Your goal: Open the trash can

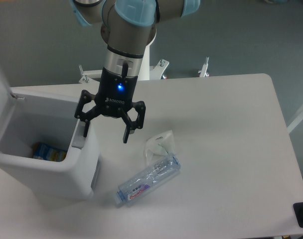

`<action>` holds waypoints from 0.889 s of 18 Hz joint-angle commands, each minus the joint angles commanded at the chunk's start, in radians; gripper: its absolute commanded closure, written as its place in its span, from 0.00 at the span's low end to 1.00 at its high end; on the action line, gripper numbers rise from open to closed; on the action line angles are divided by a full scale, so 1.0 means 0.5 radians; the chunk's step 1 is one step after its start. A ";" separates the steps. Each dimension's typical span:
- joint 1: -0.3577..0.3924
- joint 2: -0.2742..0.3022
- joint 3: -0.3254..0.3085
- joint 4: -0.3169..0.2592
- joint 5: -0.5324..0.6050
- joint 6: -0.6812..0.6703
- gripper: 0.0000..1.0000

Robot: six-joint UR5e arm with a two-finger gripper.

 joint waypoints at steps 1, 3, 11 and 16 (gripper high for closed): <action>0.003 -0.003 0.021 0.000 0.000 0.000 0.00; 0.009 -0.006 0.070 0.000 0.003 0.015 0.00; 0.352 -0.208 0.129 0.009 0.125 0.389 0.00; 0.601 -0.334 0.135 0.006 0.423 1.017 0.00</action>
